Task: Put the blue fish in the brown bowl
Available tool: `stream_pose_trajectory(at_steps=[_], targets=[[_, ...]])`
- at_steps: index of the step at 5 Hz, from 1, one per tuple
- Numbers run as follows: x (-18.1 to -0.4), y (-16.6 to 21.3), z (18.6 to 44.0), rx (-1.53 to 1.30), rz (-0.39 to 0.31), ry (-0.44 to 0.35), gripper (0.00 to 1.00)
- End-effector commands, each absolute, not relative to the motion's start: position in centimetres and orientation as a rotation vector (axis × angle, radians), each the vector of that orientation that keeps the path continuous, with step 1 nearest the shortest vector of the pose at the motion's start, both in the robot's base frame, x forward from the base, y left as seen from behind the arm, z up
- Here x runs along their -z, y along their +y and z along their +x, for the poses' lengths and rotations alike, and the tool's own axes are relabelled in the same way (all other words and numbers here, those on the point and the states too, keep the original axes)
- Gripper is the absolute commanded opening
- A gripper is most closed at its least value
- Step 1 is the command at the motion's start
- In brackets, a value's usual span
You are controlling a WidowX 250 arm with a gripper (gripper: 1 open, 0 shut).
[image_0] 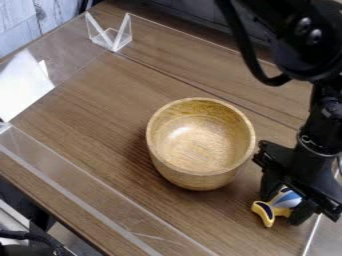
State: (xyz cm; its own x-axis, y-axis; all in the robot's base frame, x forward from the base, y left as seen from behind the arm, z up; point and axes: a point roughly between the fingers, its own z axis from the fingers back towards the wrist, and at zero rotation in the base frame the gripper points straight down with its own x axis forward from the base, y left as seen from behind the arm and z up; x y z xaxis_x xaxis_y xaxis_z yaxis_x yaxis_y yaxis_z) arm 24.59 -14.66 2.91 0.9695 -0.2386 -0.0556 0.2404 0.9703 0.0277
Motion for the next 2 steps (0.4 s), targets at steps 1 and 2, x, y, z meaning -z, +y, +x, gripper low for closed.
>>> stream_pose_trajectory(at_steps=[1, 2], targets=[[-5.91, -15.05, 25.73, 0.239, 0.01, -0.032, 0.0], [-6.82, -14.74, 25.76, 0.23, 0.017, -0.044, 0.0]])
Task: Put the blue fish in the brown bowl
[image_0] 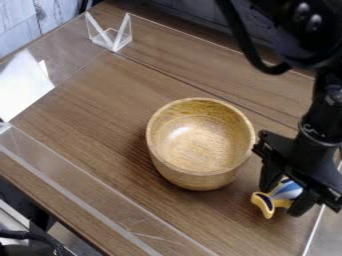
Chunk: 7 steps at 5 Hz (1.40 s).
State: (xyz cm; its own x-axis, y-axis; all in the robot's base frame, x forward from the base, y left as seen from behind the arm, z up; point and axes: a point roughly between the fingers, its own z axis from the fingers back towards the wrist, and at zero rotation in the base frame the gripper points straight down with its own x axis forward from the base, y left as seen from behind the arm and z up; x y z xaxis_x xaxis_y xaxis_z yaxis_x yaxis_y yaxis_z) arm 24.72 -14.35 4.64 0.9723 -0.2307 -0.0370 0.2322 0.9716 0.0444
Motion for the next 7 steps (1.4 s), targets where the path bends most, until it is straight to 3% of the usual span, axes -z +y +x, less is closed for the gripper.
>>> stream_pose_trajectory(at_steps=[1, 3, 4, 6, 7], targets=[[-8.4, -14.0, 25.9, 0.216, 0.019, -0.069, 0.0], [-12.7, -10.5, 26.0, 0.173, 0.002, -0.139, 0.0], [-13.2, -7.6, 25.8, 0.145, -0.001, -0.145, 0.0], [-12.5, -2.3, 26.0, 0.116, 0.01, -0.159, 0.0], [-12.2, -2.1, 26.1, 0.109, 0.013, -0.153, 0.0]])
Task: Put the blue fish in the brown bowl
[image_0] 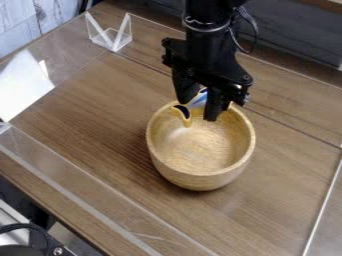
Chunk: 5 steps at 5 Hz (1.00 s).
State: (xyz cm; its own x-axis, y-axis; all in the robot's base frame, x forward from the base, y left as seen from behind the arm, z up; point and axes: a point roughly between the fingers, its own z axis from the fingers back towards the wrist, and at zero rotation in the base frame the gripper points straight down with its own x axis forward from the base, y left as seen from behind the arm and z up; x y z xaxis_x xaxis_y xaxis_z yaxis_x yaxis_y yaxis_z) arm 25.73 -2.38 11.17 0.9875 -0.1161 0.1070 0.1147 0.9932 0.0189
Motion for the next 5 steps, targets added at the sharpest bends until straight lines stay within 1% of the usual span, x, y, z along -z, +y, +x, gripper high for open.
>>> stream_pose_trajectory(at_steps=[1, 5], targets=[[-12.0, -2.0, 26.1, 0.104, 0.015, -0.146, 1.0], [-10.4, -2.1, 25.8, 0.095, 0.011, -0.107, 1.0]])
